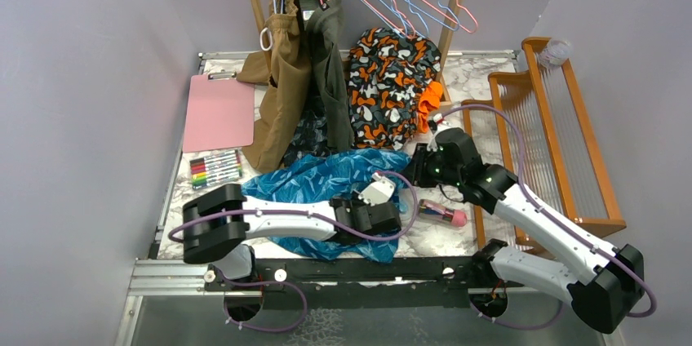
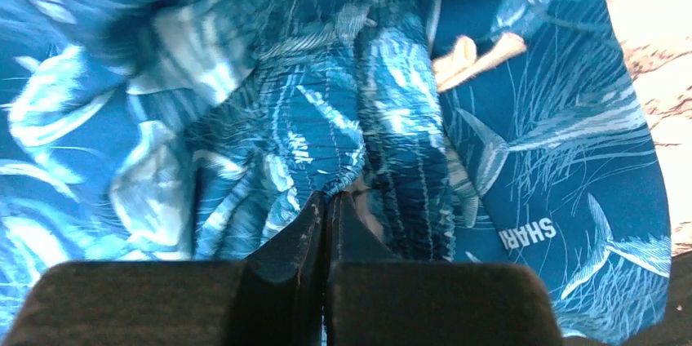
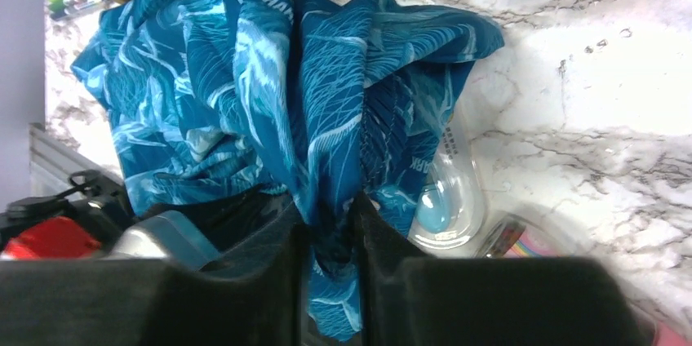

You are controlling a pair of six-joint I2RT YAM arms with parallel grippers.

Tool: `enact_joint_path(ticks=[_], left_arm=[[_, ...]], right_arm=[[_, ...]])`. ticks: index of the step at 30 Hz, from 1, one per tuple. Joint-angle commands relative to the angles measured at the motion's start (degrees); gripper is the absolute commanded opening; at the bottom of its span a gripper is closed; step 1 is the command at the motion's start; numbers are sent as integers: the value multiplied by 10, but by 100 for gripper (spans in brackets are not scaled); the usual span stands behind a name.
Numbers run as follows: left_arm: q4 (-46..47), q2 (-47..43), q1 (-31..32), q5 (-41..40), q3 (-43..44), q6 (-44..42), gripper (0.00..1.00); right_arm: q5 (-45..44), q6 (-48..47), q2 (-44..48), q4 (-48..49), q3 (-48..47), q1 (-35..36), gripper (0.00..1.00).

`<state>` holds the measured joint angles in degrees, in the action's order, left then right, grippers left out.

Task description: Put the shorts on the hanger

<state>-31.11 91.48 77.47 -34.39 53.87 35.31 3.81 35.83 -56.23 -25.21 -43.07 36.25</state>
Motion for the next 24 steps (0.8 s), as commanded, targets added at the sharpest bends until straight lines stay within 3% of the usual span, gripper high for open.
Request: enact_joint_path(ticks=[1,4,7,14,24], left_arm=[[-32,-89,-28,-37,-5,-12,0],[-39,-155,-58,-30,-8,-28,0],[-45,-223,-104,-14,-7,-45,0],[-77,-322,-193,4,0,-100,0],[-99,-319,-265,-14,65,-178,0]], right_arm=[[47,-32,13,-12,-36,-3,34],[65,-52,19,-9,-54,-3,54],[74,-79,21,-8,-67,-3,63],[135,-127,29,42,-28,-3,64],[176,-136,12,108,69,-1,64]])
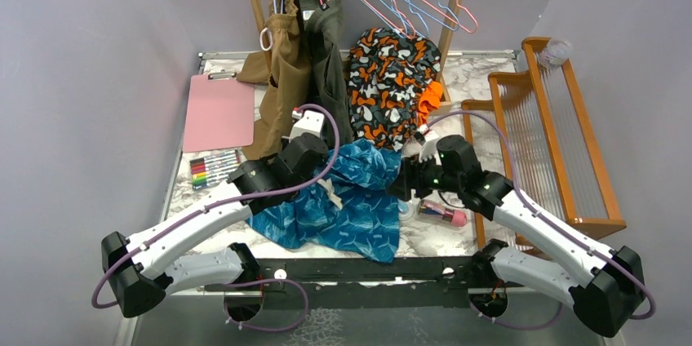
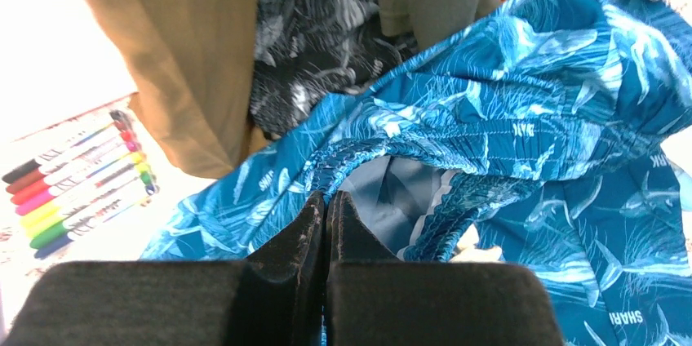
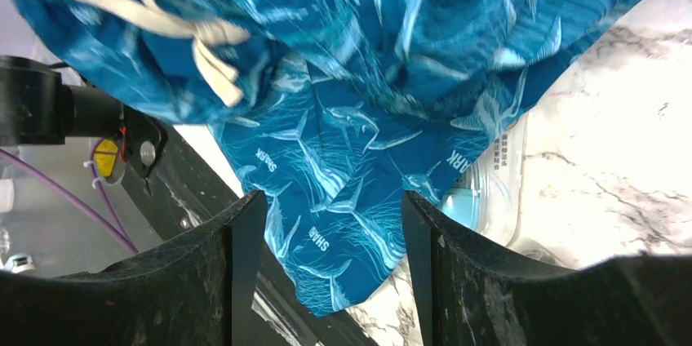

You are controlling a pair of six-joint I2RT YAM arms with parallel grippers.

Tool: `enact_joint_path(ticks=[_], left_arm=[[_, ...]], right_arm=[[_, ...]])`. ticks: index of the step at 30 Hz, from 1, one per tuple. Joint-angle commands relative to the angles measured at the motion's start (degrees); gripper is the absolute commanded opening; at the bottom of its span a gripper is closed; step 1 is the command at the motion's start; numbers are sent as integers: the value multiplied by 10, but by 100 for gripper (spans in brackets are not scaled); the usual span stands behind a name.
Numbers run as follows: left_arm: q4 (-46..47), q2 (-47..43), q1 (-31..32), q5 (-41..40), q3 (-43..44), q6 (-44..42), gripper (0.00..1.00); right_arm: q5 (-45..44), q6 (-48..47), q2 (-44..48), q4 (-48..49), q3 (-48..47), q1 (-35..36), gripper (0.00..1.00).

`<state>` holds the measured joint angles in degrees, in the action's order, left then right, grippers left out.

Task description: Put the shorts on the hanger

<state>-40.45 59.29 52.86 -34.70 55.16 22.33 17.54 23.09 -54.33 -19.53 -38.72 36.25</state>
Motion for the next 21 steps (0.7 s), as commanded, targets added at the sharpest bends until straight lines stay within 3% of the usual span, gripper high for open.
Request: enact_joint_path(ticks=[1,14,21], left_arm=[[-7,5,-22,-13,61,-53,0],[-17,21,-41,-24,130,-79,0],[-18,40,-41,-10,150,-80,0]], right_arm=[[36,-5,-8,59,34,0,64],[-44,7,-23,191,79,32,69],[-247,-13,-46,227,89,203,69]])
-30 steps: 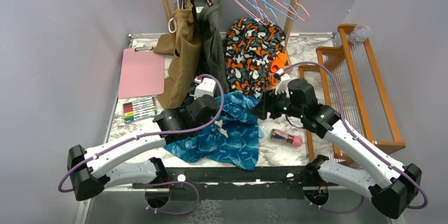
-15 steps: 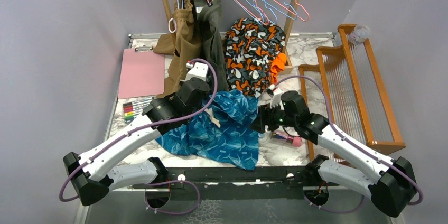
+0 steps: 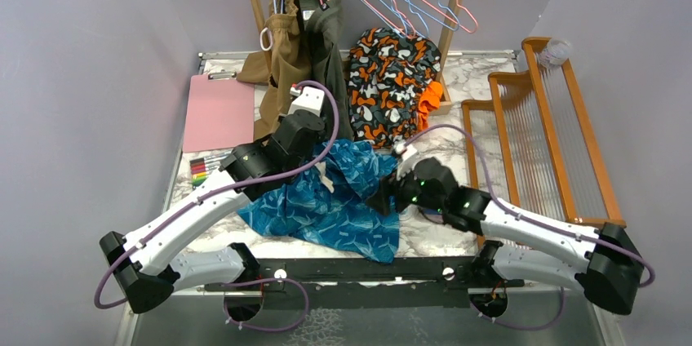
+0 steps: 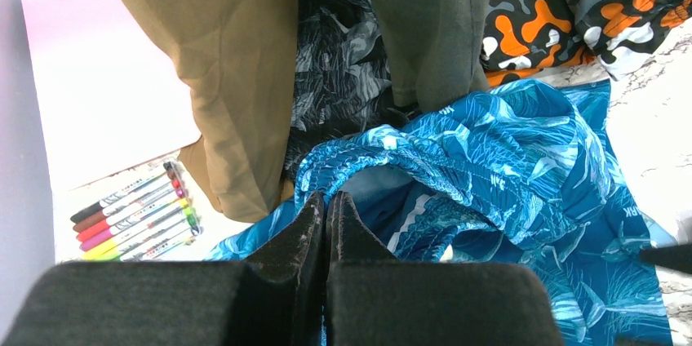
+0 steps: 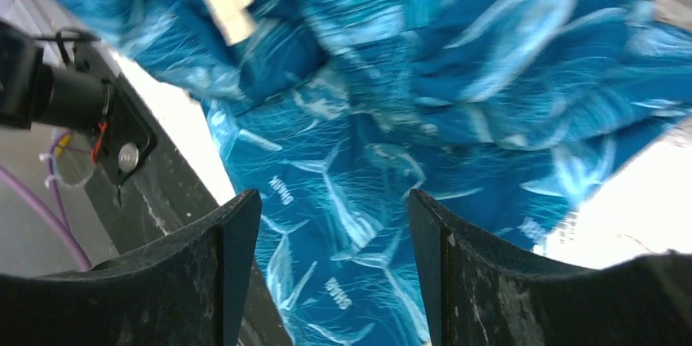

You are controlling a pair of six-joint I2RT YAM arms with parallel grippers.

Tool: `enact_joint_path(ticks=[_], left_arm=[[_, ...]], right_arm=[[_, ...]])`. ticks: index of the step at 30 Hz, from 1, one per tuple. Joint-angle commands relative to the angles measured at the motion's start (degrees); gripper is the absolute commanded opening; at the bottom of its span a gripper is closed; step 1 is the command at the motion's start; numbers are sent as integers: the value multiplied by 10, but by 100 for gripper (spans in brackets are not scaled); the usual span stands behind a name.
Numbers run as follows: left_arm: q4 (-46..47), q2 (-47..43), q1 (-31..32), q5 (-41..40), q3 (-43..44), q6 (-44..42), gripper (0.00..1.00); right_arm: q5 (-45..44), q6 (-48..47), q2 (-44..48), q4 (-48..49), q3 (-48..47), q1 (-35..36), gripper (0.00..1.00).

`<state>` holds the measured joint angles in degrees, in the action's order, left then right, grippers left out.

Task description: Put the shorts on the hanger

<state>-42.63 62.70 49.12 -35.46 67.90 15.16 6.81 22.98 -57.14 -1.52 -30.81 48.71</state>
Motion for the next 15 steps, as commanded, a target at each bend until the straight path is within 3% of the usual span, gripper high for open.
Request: enact_joint_path(ticks=[1,6,15], left_arm=[[4,7,-4,-2,23,-8,0],[3,8,-4,-3,18,-10,0],[4,4,-4,-5,16,-15,0]], right_arm=[[-159,-5,-24,52,14,97,68],[-173,24,-88,89,20,128,51],[-237,66,-192,145,8,128,64]])
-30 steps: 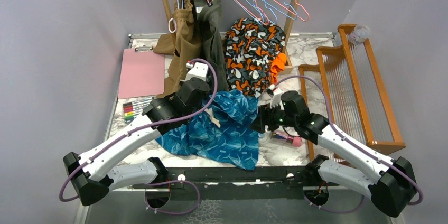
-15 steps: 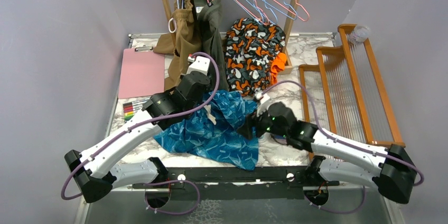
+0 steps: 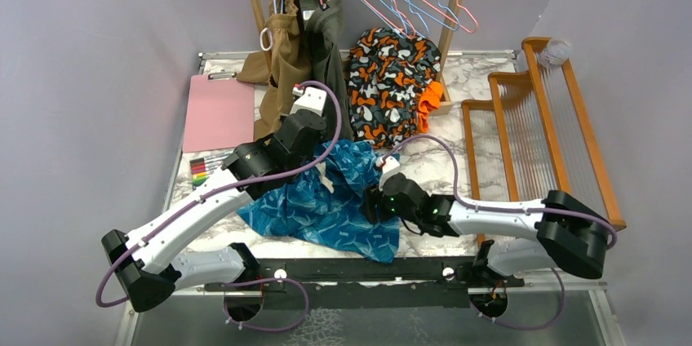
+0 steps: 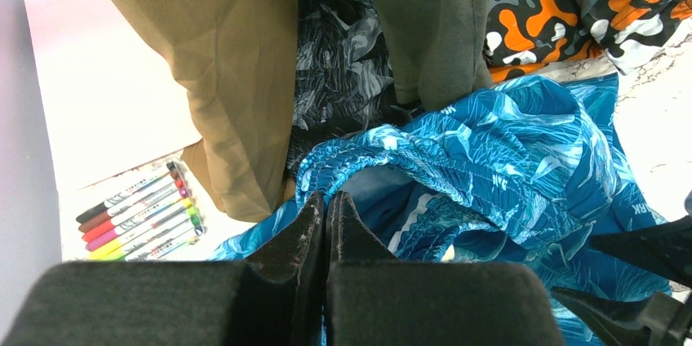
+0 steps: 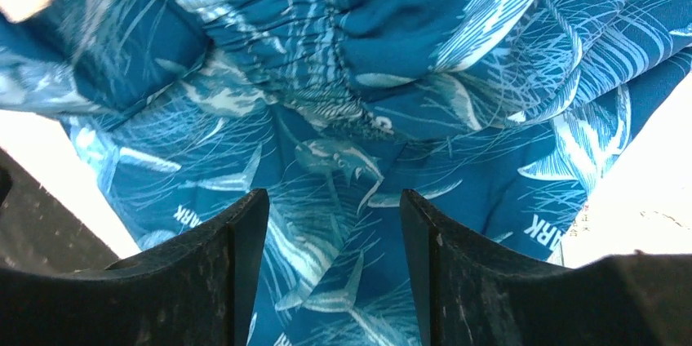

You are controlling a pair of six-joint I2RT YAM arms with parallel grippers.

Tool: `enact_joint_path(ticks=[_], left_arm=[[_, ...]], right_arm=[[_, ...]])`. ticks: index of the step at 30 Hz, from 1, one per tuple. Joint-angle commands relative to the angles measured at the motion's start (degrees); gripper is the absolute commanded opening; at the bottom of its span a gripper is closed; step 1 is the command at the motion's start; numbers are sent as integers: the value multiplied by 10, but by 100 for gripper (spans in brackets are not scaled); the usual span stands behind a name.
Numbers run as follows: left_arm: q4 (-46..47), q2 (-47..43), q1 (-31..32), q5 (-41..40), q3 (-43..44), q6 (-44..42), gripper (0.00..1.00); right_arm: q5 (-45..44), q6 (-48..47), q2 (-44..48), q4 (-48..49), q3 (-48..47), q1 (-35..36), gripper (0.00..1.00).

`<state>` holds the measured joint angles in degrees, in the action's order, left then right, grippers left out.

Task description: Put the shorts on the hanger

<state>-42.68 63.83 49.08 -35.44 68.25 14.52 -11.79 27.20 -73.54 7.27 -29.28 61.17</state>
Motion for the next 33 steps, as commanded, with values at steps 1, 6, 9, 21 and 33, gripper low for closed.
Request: enact_joint_path(ticks=[1,6,9,21,33], left_arm=[[4,-7,-3,-5,12,-9,0],[4,-9,-4,-2,10,-7,0],[4,-11,-4,-1,9,-6,0],[2,-19,-4,9,6,-6,0],[-9,-44,-4,20,10,3,0]], right_arm=[[-51,27,-40,64,-10,4,65],[-68,55,-100,84,-27,4,66],[-103,84,-112,93,-25,4,66],[-162,86,-109,137,-38,3,55],[-197,64,-64,84,-66,-37,35]])
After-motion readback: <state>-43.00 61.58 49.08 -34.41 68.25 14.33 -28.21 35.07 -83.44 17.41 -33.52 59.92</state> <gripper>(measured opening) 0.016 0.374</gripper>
